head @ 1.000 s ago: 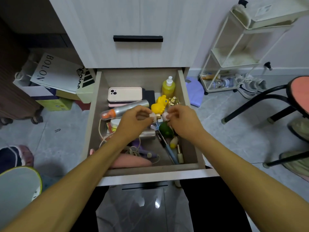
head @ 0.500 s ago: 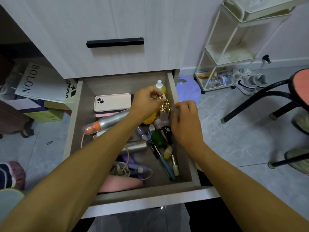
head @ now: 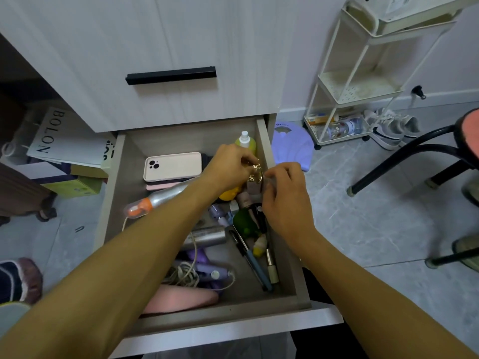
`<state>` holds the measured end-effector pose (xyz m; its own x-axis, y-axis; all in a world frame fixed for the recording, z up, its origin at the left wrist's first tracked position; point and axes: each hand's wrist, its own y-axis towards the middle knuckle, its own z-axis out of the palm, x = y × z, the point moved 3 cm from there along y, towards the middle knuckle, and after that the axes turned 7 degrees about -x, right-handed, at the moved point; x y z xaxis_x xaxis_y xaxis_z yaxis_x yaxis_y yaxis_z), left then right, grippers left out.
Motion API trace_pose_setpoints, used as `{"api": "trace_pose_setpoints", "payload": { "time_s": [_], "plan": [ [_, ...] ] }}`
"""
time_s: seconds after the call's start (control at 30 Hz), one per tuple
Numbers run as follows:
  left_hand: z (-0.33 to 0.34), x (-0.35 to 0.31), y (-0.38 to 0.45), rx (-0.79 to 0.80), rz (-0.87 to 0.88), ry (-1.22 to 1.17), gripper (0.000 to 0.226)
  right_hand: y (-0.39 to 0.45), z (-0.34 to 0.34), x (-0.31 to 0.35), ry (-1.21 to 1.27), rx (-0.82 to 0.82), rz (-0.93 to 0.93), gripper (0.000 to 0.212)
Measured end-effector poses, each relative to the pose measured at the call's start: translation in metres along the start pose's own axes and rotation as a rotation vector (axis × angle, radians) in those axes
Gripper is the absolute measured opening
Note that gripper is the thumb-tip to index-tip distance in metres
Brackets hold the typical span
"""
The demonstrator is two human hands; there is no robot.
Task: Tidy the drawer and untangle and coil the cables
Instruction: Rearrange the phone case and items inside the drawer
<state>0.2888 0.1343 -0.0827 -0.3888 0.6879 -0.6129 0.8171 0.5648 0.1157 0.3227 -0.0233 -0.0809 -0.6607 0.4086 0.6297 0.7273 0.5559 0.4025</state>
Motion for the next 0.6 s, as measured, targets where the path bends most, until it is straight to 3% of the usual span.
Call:
{"api": "trace_pose_setpoints", "payload": {
  "time_s": [0.17, 0.43, 0.6],
  "plan": [
    [0.004, 0.001, -0.002, -0.036, 0.002, 0.003, 0.020, 0.000, 0.000, 0.000, 0.007, 0.001, 0.012, 0.016],
    [0.011, 0.001, -0.007, -0.069, 0.144, 0.068, 0.020, -0.001, 0.000, -0.001, 0.045, 0.004, 0.031, 0.014],
    [0.011, 0.002, -0.010, -0.069, 0.108, -0.004, 0.021, -0.001, 0.000, -0.002, 0.040, 0.014, 0.054, 0.015]
  ]
}}
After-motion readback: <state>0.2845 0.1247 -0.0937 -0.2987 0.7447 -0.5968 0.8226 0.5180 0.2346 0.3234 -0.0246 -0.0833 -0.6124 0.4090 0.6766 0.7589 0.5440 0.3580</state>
